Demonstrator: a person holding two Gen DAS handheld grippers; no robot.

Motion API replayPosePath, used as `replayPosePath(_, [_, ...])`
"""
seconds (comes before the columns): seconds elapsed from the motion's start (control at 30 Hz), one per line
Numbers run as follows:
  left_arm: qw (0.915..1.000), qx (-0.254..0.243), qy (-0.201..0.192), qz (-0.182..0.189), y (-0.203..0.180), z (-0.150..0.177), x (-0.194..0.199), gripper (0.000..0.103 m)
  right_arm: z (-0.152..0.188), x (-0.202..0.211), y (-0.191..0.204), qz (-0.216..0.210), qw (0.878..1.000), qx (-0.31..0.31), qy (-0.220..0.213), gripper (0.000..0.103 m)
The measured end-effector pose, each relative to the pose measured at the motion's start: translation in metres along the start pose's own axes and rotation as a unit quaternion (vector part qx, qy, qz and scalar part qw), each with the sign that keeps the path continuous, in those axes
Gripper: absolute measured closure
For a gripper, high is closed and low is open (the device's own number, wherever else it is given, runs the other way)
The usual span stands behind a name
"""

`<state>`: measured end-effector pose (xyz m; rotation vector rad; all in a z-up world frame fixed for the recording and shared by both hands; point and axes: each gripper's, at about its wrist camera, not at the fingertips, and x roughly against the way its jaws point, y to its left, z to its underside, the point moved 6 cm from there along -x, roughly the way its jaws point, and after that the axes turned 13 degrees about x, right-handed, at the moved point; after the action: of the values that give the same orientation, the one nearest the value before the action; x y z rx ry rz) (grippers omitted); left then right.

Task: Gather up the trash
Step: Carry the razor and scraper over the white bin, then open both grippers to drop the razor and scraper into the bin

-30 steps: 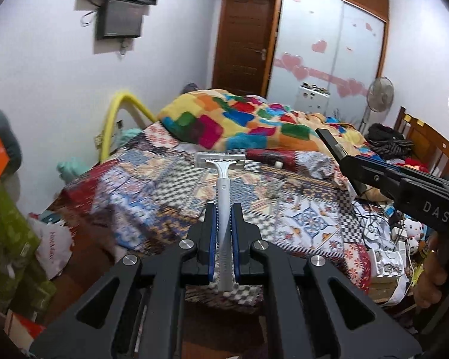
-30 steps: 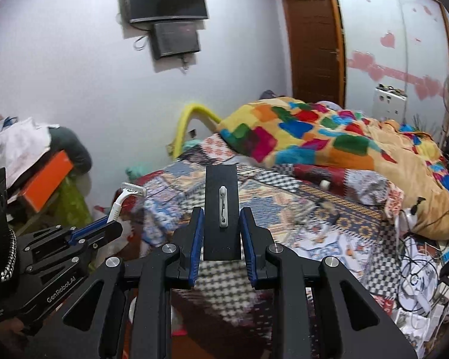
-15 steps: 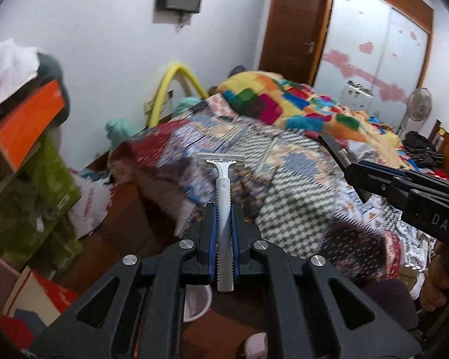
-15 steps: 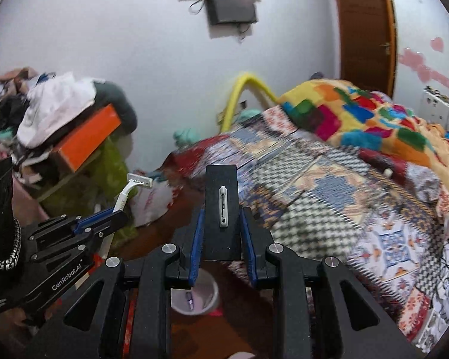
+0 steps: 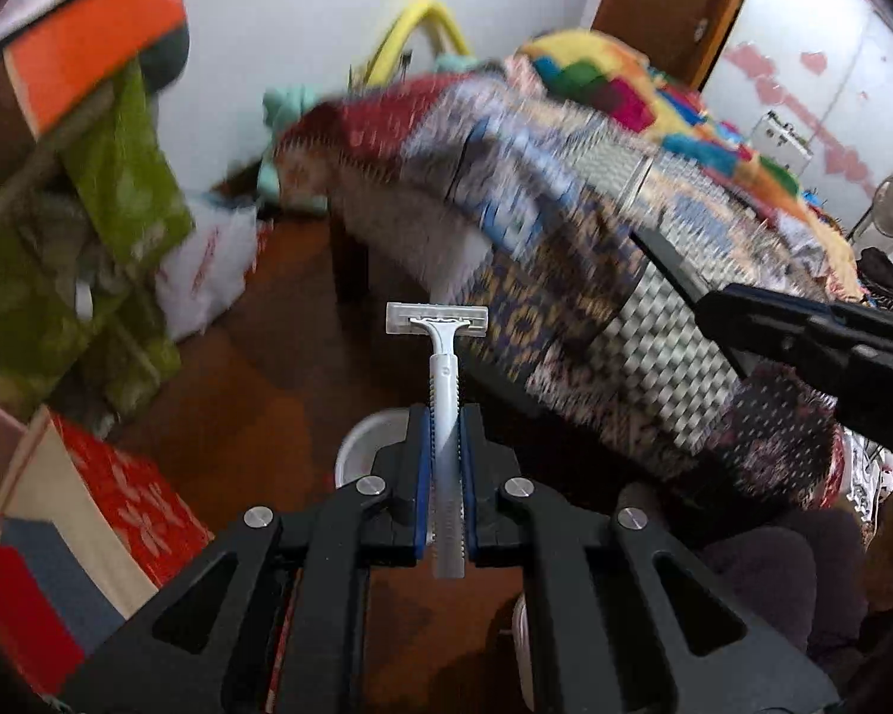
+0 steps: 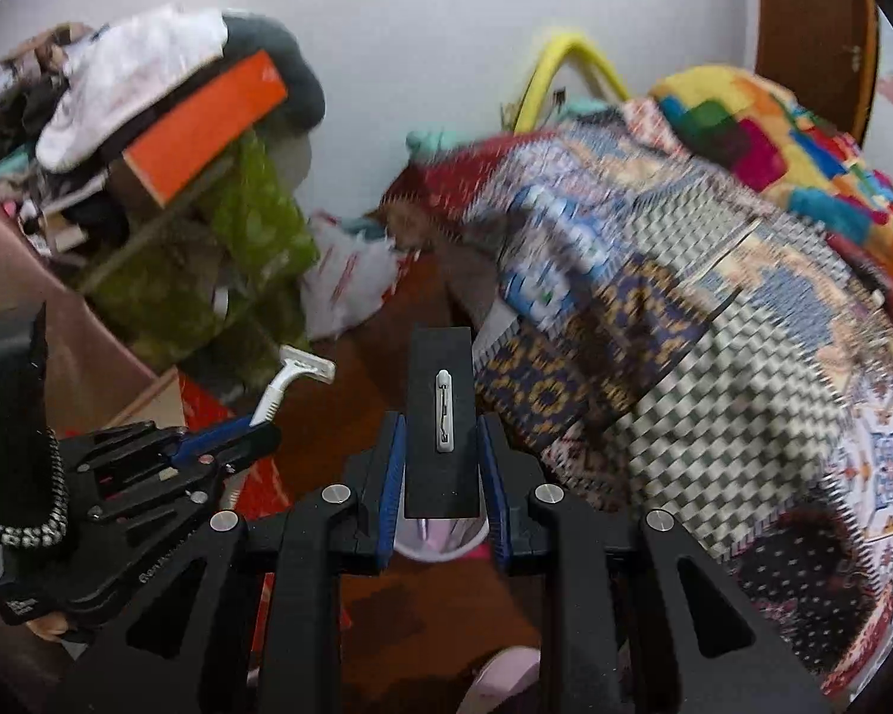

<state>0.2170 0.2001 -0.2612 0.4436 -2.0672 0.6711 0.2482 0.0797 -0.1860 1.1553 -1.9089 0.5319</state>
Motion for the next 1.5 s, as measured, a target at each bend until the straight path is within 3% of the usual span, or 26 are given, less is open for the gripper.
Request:
replayPosePath(0.4, [0.9935,0.043,0.104,-0.019,0.033,0.029,-0.086,0.095,0.017,-0.087,0.008,-0.046,0.994,0.002,0.1,0.081])
replayPosePath(0.6, [0.9915,0.058,0.115,-0.02,0.036,0.015,-0.102,0.095,0.01,-0.107,0.012,-0.075,0.99,0.007,0.117,0.08])
replayPosePath(0.73, [0.9924,0.052,0.106,-0.035,0.037,0.01,-0.1,0.078,0.013,-0.117,0.009,-0.057,0.989,0.009,0.136,0.069])
replayPosePath(0.83, [0.9931,0.049,0.1,-0.037,0.039,0.012,-0.094,0.078,0.017,-0.116,0.007,-0.061,0.988,0.009,0.139,0.068])
replayPosePath(1.13, [0.9967,0.041,0.061,-0.033,0.025,0.008,-0.052,0.078,0.017,-0.078,-0.004,-0.052,0.993,0.015,0.105,0.068])
replayPosePath(1.4, [0.9996,0.014,-0.01,-0.021,-0.012,-0.004,0.011,0.078,0.005,-0.003,-0.004,-0.011,0.999,0.047,0.02,0.068])
replayPosePath(1.47, [0.9994,0.011,-0.029,-0.015,-0.022,-0.007,0.029,0.076,0.003,0.019,-0.006,-0.001,0.999,0.046,-0.004,0.063])
replayPosePath(1.5, [0.9992,0.009,-0.037,-0.013,-0.027,-0.008,0.037,0.075,0.002,0.029,-0.008,0.004,0.999,0.045,-0.017,0.055])
